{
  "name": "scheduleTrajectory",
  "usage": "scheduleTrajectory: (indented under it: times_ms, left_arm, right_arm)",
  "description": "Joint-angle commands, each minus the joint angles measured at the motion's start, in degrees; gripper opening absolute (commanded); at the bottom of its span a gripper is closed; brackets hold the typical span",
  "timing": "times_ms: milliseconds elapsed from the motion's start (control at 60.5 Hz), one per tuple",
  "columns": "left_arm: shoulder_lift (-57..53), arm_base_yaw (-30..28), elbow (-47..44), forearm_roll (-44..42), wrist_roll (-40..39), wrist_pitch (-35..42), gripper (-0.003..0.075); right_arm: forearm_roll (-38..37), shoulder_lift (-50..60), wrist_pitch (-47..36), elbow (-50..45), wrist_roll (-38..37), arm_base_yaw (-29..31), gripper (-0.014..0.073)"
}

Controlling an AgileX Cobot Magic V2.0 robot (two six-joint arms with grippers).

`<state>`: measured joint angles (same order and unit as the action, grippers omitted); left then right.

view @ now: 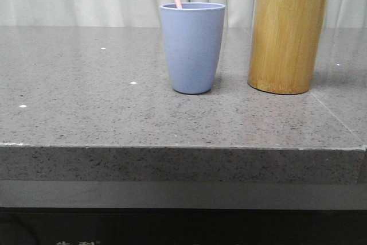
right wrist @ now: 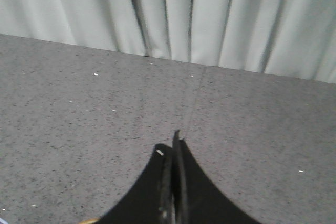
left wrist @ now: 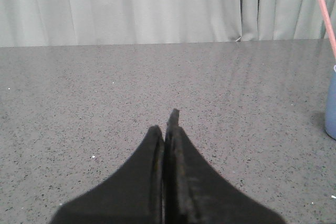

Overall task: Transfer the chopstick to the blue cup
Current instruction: 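Open the right gripper and raise it away from the cup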

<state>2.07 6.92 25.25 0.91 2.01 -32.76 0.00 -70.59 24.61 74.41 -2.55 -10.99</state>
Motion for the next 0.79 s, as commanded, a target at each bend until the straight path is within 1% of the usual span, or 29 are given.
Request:
scheduleTrajectory:
  times_ms: [0, 132, 446, 776]
  left_arm:
    - [0.8, 0.0, 1.4, 0.0, -0.4, 4.9, -0.0019]
    - [0.8, 0.0, 1.4, 0.0, -0.4, 4.9, -0.0019]
    - [0.8, 0.0, 1.4, 0.0, -0.4, 4.9, -0.0019]
    - [0.8, 0.0, 1.4, 0.0, -0.4, 4.9, -0.0019]
  right_arm:
    - [-1.8, 5.2, -2.5, -0.8, 0.3, 2.1, -0.0111]
    - [-2.3, 11.1, -4.4, -8.1, 0.3, 2.2, -0.0111]
    - [-2.2, 28.8, -16.5, -30.1, 0.3, 2.2, -0.0111]
    - [-1.8, 48.6, -20.3, -45.9, 0.3, 2.2, -0.0111]
